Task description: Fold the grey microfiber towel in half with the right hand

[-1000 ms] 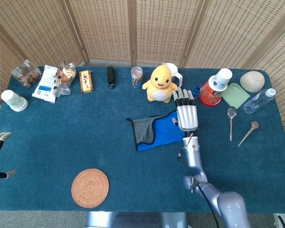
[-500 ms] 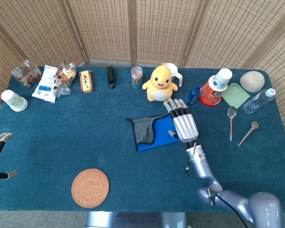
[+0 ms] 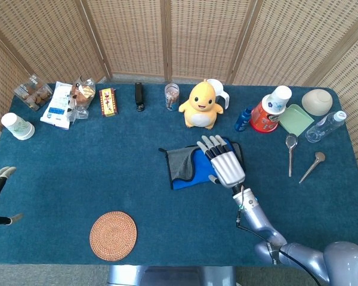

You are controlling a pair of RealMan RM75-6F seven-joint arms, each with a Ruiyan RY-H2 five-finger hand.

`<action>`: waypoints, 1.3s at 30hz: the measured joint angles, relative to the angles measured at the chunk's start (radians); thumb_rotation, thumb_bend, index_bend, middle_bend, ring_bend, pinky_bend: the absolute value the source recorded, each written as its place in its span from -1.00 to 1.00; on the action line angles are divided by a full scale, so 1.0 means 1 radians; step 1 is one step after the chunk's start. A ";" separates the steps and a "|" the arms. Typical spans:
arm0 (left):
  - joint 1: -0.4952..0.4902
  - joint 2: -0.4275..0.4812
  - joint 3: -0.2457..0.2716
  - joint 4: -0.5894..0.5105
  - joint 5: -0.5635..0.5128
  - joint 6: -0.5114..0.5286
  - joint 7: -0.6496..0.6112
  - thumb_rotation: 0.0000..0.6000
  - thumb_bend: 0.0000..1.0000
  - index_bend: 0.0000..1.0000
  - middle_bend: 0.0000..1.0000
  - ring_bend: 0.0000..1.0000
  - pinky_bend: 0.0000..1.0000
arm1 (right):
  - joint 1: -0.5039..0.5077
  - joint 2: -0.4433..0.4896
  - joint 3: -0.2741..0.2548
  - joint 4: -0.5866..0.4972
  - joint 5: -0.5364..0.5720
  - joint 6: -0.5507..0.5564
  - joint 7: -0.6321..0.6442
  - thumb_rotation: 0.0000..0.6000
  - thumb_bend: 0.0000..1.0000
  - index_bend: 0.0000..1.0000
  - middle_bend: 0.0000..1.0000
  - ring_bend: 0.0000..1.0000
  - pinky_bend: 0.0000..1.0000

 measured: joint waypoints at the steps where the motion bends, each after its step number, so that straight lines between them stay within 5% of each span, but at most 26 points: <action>1: 0.000 0.000 0.000 0.000 0.000 0.000 -0.001 1.00 -0.80 -1.00 -1.00 -1.00 -1.00 | -0.001 -0.003 0.000 -0.003 0.001 -0.002 -0.002 1.00 -1.00 -1.00 -1.00 -0.98 -0.74; 15: -0.001 0.005 0.000 0.003 0.005 -0.006 -0.014 1.00 -0.80 -1.00 -1.00 -1.00 -1.00 | -0.012 -0.014 0.005 -0.103 0.031 -0.038 -0.044 1.00 -1.00 -1.00 -1.00 -1.00 -0.74; 23: -0.004 0.002 0.000 0.003 0.000 -0.009 -0.007 1.00 -0.80 -1.00 -1.00 -1.00 -1.00 | -0.019 -0.028 0.071 -0.196 0.163 -0.078 -0.064 1.00 -1.00 -1.00 -1.00 -1.00 -0.74; 39: -0.006 0.001 -0.001 0.006 -0.008 -0.011 -0.006 1.00 -0.79 -1.00 -1.00 -1.00 -1.00 | 0.015 -0.144 0.119 -0.092 0.195 -0.074 -0.073 1.00 -1.00 -1.00 -1.00 -1.00 -0.74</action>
